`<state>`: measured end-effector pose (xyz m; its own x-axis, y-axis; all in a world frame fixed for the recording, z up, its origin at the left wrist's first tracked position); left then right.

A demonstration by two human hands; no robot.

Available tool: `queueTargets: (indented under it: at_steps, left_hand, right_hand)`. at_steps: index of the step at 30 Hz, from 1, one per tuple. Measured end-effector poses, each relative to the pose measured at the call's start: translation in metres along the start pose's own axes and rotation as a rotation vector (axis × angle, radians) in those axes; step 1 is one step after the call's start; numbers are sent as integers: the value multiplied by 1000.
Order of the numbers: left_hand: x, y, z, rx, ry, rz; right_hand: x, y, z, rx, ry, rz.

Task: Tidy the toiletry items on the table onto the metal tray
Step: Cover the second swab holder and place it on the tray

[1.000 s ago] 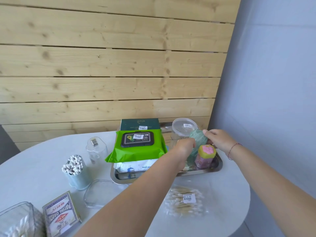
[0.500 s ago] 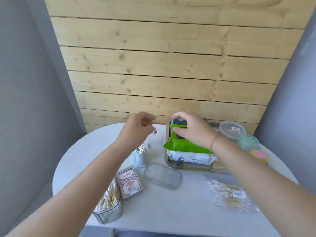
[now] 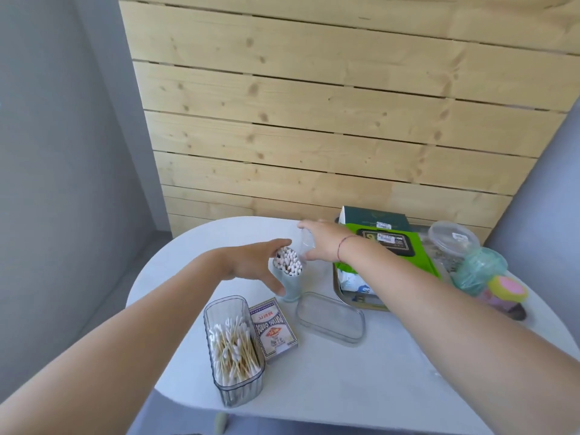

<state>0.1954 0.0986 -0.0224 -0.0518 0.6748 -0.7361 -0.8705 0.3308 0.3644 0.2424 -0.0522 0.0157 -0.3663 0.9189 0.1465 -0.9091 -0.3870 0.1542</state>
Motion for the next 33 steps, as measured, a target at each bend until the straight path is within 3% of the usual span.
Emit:
queueTargets:
  at_steps: [9,15,18,21,26,33]
  left_hand:
    - [13,-18,-1,-48,129,-87]
    - [-2,-11,10,-196,293,-138]
    - [-22,2,18,-294,378,-223]
    - [-45,15,14,-305,427,-289]
    - [-79,28,-2,-308,492,-312]
    - [-121,28,-28,-323,620,-308]
  right_hand:
    - [-2,14,7,-286,-179,-32]
    - [-15,47,50,-525,-605,29]
    - [-25,72,74,-547,-856,90]
    - [-40,101,94,-586,-915,135]
    - [-62,143,112,-464,-1043,228]
    - [-66,175,117,-553,-912,249]
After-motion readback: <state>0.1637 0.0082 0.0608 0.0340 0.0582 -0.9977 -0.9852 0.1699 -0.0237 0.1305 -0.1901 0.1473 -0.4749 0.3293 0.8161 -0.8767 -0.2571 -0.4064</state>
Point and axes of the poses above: each hand's wrist, its own y-axis away from the middle knuckle, its own z-axis out of the back of the hand, x = y × z, the point moved 4 cm from there along -y, towards the middle knuckle, and after that the axes turned 5 degrees about -x, right-handed, at the moved point
